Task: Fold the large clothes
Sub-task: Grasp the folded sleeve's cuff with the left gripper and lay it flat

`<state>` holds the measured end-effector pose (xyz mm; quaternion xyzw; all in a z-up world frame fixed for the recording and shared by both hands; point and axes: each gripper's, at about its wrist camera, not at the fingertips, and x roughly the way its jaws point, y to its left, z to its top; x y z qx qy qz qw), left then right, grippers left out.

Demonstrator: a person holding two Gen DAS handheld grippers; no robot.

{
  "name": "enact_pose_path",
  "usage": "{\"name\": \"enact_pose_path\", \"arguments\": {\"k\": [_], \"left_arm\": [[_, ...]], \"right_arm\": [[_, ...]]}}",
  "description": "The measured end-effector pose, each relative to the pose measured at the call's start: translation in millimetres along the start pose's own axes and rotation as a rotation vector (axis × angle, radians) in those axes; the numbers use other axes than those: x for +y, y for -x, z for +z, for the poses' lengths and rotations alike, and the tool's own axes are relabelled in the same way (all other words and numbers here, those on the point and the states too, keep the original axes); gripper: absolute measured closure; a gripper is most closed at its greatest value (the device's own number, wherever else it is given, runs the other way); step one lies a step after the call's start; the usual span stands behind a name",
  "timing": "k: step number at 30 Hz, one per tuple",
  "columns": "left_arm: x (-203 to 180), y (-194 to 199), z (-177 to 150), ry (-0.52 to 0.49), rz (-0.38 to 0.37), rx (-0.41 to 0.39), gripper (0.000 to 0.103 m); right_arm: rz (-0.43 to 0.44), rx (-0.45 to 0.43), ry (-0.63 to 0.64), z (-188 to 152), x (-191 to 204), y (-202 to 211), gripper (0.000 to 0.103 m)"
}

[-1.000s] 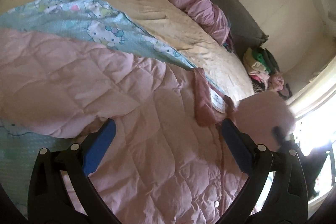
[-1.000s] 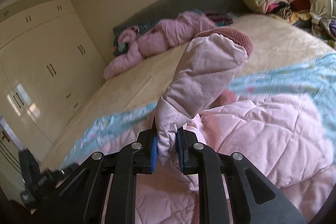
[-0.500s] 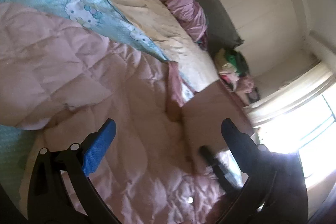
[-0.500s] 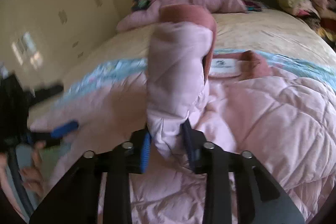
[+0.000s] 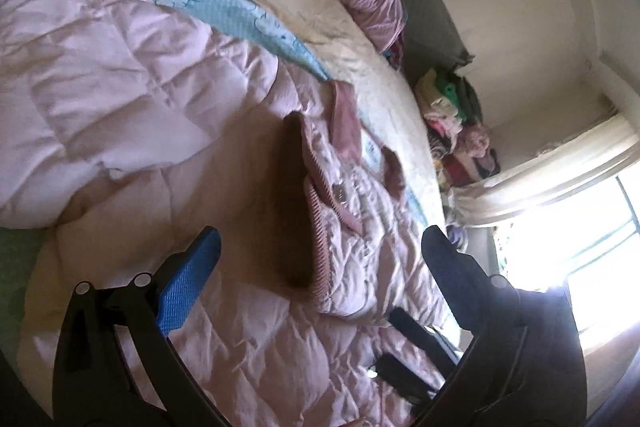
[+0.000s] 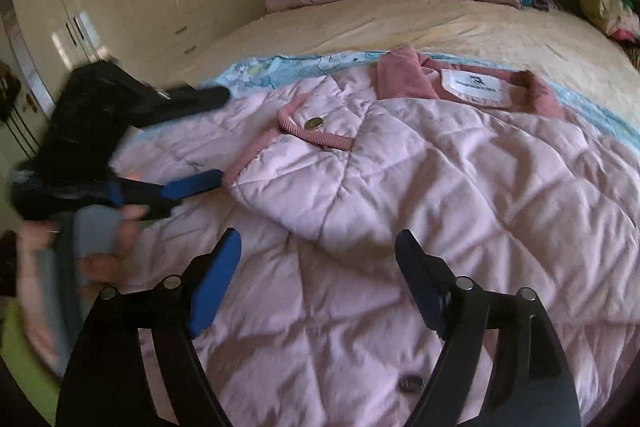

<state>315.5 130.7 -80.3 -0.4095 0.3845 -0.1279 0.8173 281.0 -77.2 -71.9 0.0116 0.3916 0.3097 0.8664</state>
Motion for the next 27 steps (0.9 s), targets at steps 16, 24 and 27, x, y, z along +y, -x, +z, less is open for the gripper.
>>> {"name": "enact_pose_path", "arguments": {"k": [16,24,27], "left_arm": [[-61.2,-13.1,-22.8,-0.432,0.223,-0.095,0.089],[-43.4,-9.8,-11.8,-0.439,0.343,-0.101,0.089],[-34.4,-19.9,-12.9,-0.414,0.401,-0.048,0.089]], "right_arm": [[-0.231,-0.122,-0.328,-78.4,-115.1,130.8,0.025],[-0.424,-0.201,-0.375,-43.1,-151.8,143.3,0.025],[-0.397,-0.19,-0.372,-19.8,-163.3,121.8,0.026]]}}
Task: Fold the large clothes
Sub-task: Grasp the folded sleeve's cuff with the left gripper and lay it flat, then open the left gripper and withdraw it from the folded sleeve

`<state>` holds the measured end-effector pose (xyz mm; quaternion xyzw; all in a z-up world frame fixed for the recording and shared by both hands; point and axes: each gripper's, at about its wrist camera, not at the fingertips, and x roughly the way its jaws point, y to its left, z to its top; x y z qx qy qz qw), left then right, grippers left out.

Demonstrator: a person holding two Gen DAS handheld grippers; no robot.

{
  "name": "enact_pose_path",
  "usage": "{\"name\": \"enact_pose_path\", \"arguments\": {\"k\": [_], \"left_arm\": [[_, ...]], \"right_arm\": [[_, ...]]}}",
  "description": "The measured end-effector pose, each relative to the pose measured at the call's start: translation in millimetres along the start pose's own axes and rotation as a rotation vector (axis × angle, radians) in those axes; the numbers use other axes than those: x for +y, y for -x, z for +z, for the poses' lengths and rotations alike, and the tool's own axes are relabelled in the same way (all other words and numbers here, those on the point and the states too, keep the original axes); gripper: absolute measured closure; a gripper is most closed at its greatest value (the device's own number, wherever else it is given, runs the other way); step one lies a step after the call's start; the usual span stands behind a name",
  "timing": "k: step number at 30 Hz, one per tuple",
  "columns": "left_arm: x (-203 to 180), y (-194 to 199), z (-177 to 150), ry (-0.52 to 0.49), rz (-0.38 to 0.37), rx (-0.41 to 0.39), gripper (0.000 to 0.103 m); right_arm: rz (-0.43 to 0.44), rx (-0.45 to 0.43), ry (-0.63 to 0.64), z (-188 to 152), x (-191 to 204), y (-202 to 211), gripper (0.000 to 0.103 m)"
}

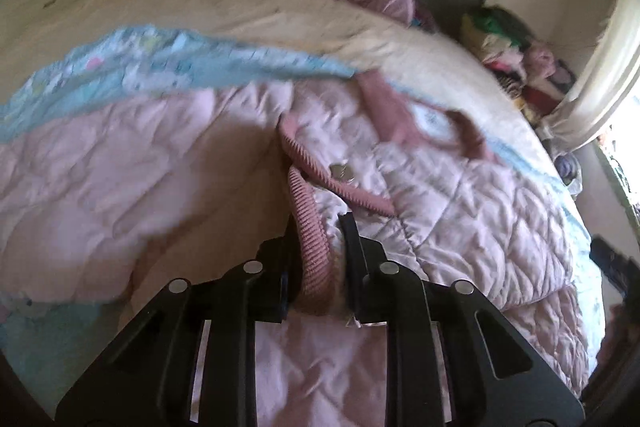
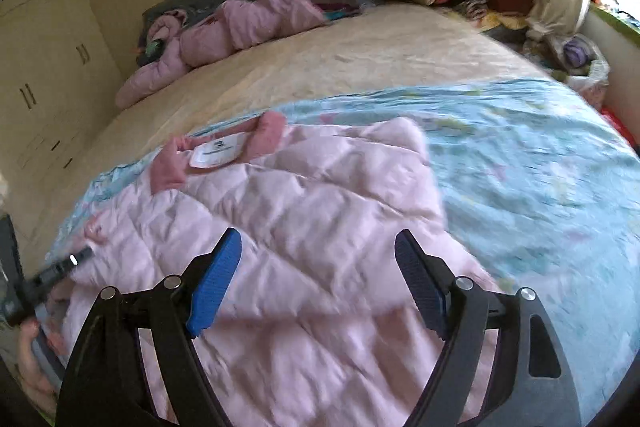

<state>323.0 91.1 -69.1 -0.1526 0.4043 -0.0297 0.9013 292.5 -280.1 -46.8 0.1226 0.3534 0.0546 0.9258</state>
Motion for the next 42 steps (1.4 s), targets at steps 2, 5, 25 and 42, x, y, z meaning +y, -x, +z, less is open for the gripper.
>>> {"name": "enact_pose_path", "arguments": {"k": [2,5,25,42], "left_arm": [[4.3,-0.3,-6.0,-0.001,0.01,0.024,0.089],[7.6,-4.1,-9.4,-0.001,0.015,0.041,0.088],[0.6,-9.9,-19.8,-0.064,0.081,0.056,0.076],[-20.0,43.5,-23.4,-0.091,0.095,0.003,0.009]], "right_arm": [[-0.025,0.024,-0.002,10.3,-0.2,-20.2,0.025],[-0.056,0.064,0.014,19.0,-3.8,-46.7,0.025],[-0.103,0.186,0.016,2.2,-21.1,-96.5,0.013],[0.01,0.071,0.058,-35.2,5.7,-1.8,0.004]]}}
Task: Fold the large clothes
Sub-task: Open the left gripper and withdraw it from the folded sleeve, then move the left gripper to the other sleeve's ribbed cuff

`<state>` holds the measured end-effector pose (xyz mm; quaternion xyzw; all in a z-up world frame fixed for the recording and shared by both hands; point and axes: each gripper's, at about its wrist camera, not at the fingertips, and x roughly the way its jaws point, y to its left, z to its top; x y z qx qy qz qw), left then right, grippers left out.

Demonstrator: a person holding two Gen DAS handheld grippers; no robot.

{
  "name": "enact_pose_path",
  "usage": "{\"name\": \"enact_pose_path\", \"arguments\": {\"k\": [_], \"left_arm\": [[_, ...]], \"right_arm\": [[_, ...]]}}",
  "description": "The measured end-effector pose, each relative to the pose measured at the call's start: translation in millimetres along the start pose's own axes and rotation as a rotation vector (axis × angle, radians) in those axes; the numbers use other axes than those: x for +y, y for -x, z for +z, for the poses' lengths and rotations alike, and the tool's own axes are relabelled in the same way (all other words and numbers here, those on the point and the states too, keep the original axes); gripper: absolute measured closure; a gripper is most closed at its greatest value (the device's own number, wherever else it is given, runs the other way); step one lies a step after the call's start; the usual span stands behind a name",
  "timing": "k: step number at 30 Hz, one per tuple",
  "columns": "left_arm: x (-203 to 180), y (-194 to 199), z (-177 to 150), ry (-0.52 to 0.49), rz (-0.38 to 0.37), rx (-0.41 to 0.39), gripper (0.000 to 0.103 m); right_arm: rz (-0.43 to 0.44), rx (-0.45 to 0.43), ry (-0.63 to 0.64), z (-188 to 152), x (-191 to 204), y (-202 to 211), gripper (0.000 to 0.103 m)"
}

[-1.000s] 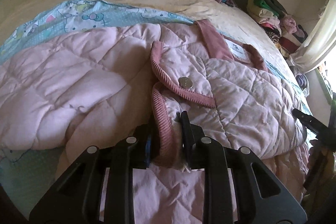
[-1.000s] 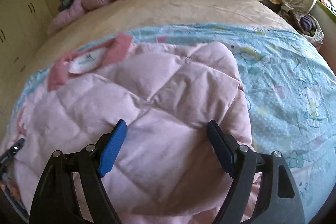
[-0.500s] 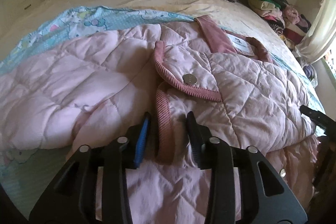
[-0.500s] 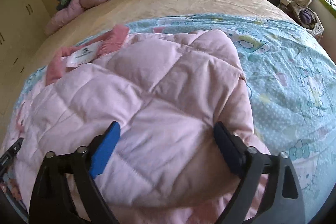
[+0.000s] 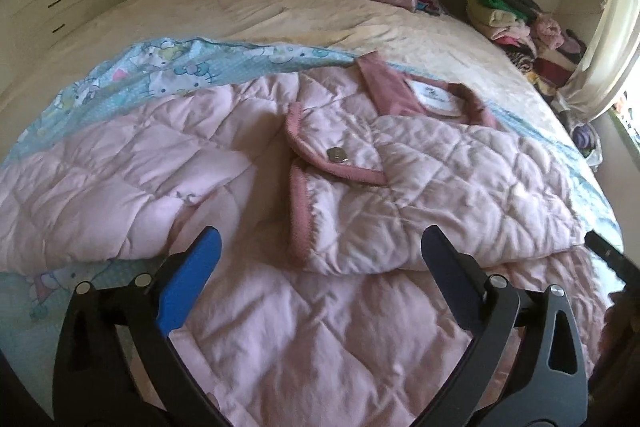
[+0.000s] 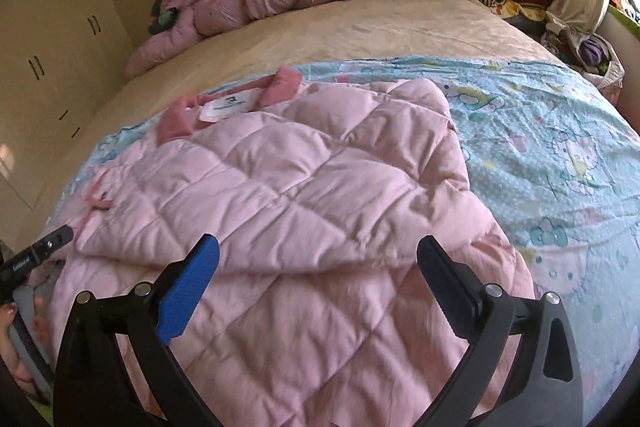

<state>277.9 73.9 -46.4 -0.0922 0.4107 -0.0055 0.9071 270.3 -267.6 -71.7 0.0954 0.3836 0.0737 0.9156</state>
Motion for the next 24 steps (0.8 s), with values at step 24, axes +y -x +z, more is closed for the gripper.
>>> {"name": "enact_pose_path", "arguments": {"k": [24], "left_arm": [[37.6,58.6,-14.7,0.072,0.053,-0.09,0.009]], "right_arm": [[0.053,-0.102,0.054,-10.7,83.2,64.1,0.004]]}}
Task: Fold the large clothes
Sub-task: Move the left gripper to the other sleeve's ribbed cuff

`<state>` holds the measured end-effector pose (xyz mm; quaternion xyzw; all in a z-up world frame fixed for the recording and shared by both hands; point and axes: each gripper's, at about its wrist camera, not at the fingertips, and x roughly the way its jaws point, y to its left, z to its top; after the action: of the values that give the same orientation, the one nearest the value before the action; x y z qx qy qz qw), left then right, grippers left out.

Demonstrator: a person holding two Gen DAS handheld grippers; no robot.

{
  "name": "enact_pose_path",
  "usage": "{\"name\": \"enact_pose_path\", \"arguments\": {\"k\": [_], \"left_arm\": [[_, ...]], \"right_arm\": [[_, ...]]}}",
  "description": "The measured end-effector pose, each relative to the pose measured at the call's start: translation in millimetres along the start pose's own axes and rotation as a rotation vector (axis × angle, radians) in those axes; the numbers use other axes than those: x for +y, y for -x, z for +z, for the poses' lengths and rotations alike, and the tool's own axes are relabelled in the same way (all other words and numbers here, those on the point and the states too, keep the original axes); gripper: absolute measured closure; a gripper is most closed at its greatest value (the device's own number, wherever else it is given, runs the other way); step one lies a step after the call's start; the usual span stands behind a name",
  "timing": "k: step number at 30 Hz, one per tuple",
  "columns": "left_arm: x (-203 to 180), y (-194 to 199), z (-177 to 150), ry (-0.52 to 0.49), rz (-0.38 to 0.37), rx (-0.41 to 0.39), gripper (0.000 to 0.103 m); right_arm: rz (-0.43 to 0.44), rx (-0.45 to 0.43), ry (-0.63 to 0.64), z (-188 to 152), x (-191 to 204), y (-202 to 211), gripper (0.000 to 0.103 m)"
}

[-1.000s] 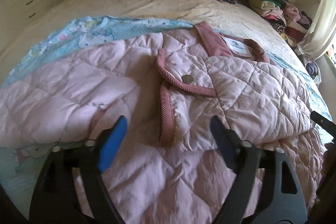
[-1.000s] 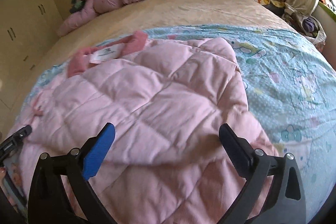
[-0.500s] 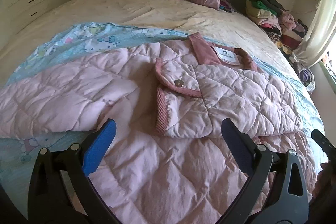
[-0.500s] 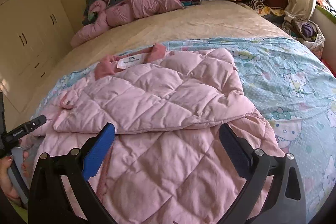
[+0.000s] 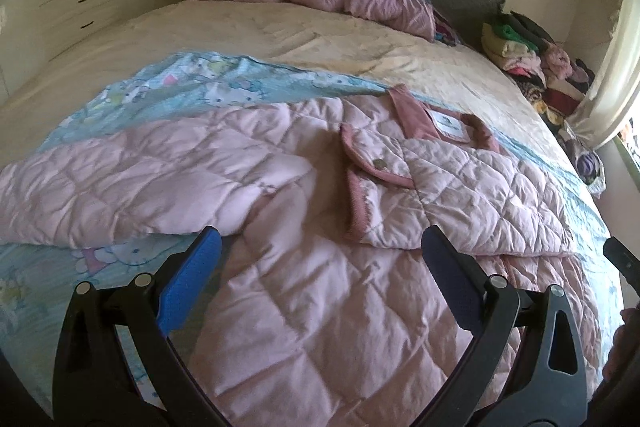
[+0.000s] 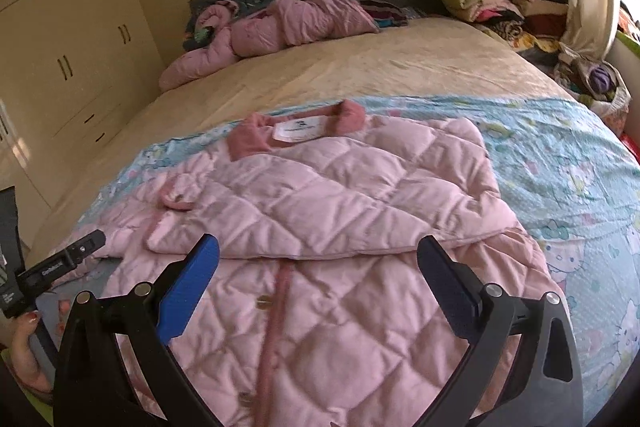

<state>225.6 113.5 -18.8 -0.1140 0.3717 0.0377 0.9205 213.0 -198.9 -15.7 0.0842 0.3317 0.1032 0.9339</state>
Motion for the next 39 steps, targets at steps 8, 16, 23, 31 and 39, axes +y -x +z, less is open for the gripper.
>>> {"name": "enact_pose_path", "arguments": {"k": [8,16,23,31,39], "left_arm": [[34.1,9.5,4.6,0.065,0.049,-0.034,0.009],[68.9,22.5,7.3,0.133,0.097,-0.072,0.009],[100.2,23.0,6.0,0.186,0.166,-0.068,0.009],[129.8,24.4,2.7,0.258,0.207,-0.065,0.009],[156.9,29.5,-0.5,0.328,0.246,-0.081,0.009]], "right_arm": [[0.048,-0.003,0.059,6.3,45.9,-1.1,0.004],[0.117,0.0,0.118,15.9,98.3,-11.0,0.004],[0.176,0.005,0.17,18.7,144.1,-20.1,0.004],[0.221,0.029,0.227,17.5,189.4,-35.0,0.004],[0.254,0.047,0.273,15.2,226.7,-47.4,0.004]]}}
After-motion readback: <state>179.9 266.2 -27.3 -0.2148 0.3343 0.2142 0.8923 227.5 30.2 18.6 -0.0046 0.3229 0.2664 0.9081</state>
